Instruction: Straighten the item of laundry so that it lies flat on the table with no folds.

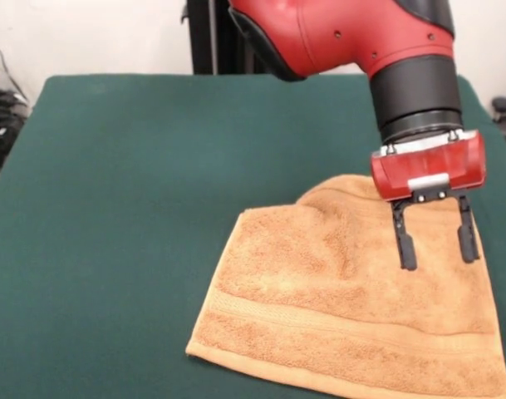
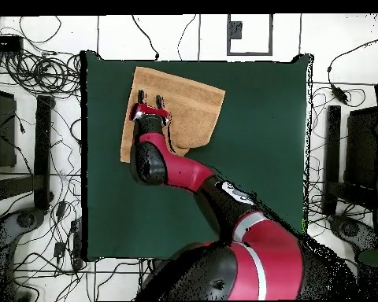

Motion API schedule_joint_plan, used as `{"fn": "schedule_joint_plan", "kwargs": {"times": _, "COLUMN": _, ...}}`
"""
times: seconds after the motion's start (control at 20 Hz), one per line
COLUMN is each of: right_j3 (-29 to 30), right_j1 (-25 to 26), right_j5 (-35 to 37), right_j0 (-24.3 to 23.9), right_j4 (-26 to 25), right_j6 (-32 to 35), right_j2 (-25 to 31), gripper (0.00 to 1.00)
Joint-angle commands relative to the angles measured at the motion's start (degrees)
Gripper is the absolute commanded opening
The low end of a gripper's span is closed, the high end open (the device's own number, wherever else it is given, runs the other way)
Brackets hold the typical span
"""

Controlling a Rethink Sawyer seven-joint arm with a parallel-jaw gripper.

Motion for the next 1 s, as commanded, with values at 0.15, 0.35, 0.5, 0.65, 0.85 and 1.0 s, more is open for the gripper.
{"fn": "schedule_joint_plan", "kwargs": {"times": 0.15, "right_j3": 5.9, "right_j1": -1.5, "right_j5": 23.1, "right_j0": -7.3, "right_j4": -9.2, "right_j6": 1.8, "right_j2": -0.1, "gripper": 1.00}}
{"fn": "schedule_joint_plan", "kwargs": {"times": 0.35, "right_j3": 4.7, "right_j1": -0.9, "right_j5": 29.4, "right_j0": -10.7, "right_j4": -14.7, "right_j6": -0.6, "right_j2": 0.6, "gripper": 1.00}}
{"fn": "schedule_joint_plan", "kwargs": {"times": 0.5, "right_j3": 2.9, "right_j1": -2.0, "right_j5": 36.2, "right_j0": -9.9, "right_j4": -16.6, "right_j6": -2.7, "right_j2": -2.0, "gripper": 1.00}}
{"fn": "schedule_joint_plan", "kwargs": {"times": 0.65, "right_j3": 3.9, "right_j1": -5.4, "right_j5": 43.9, "right_j0": -10.7, "right_j4": -18.2, "right_j6": -3.7, "right_j2": -3.6, "gripper": 1.00}}
{"fn": "schedule_joint_plan", "kwargs": {"times": 0.85, "right_j3": 3.2, "right_j1": -5.4, "right_j5": 50.4, "right_j0": -14.4, "right_j4": -21.0, "right_j6": -5.1, "right_j2": -1.4, "gripper": 1.00}}
{"fn": "schedule_joint_plan", "kwargs": {"times": 1.0, "right_j3": 0.7, "right_j1": -4.2, "right_j5": 54.4, "right_j0": -15.0, "right_j4": -22.9, "right_j6": -6.4, "right_j2": -0.9, "gripper": 1.00}}
